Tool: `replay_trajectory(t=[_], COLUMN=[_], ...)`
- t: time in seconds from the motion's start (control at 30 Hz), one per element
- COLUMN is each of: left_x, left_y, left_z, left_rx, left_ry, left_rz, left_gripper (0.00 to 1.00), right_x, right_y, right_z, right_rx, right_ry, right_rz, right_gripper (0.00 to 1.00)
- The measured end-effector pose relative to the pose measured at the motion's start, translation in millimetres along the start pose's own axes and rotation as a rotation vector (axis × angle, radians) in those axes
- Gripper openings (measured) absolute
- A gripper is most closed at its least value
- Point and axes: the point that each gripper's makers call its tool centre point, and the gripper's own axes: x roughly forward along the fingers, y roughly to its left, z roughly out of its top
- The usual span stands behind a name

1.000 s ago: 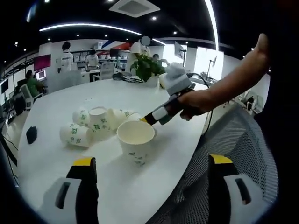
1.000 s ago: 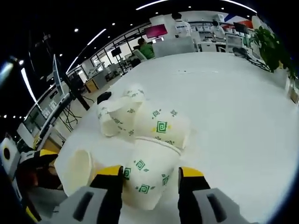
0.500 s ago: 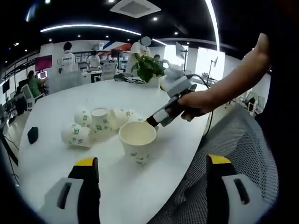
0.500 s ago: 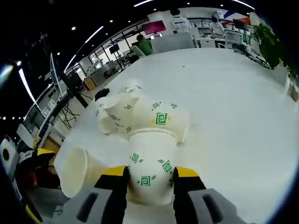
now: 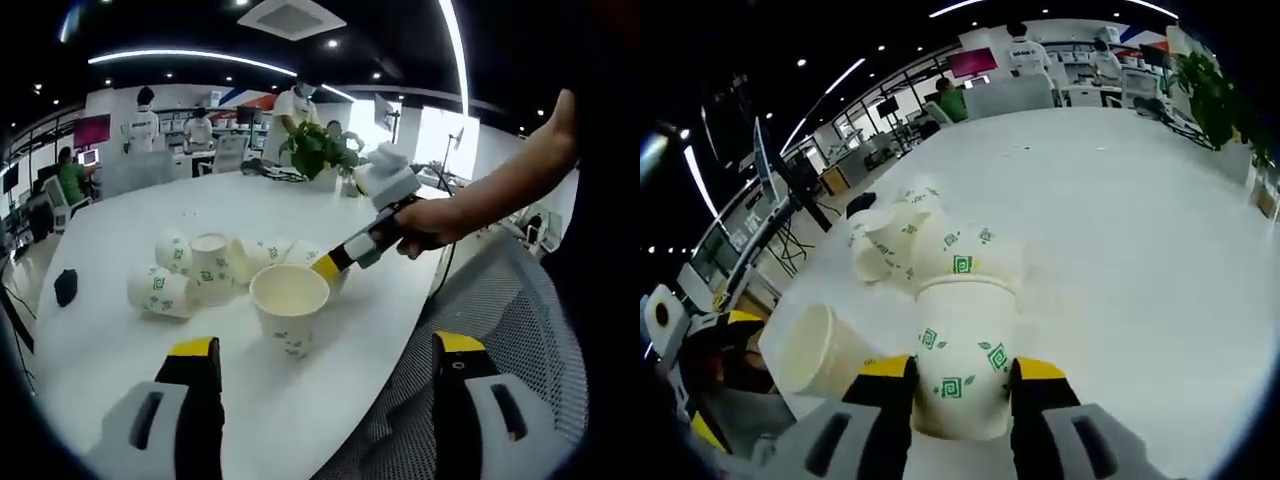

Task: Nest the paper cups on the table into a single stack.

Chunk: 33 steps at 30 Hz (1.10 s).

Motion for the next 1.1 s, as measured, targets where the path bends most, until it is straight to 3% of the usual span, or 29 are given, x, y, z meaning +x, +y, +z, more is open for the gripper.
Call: replay_trajectory(t=[0.27, 0.67, 0.7, 0.93, 1.1], left_x=[-2.6, 2.0, 3.4, 15.0, 24.0], left_y=[2.6, 10.8, 10.8, 5.1, 3.0], left_z=[5.7, 27.6, 31.1, 48.3, 57.7], left_rx=[-0.017, -0.010, -0.008, 0.021, 0.051], left_ry=[-0.010, -0.023, -0.026, -0.016, -0.003], left_rz=[0.005, 0.006, 0.001, -0.064, -0.110], left_gripper=[0.82, 0.64, 0.63, 0.51, 0.46], right_x=[-7.0, -29.7, -39.6, -53.7, -65.5], right_y=[-0.5, 8.2, 13.6, 25.8, 40.9], right_z=[-1.1, 9.3, 12.3, 18.4, 12.9], right_rx=[-0.009, -0.056, -0.067, -0.106, -0.162], right_ry=[-0.010, -0.057, -0.059, -0.085, -0.069], right_rz=[0.020, 0.064, 0.073, 0.131, 0.182], right_gripper=[0.37, 0.37, 0.37, 0.37, 0.36])
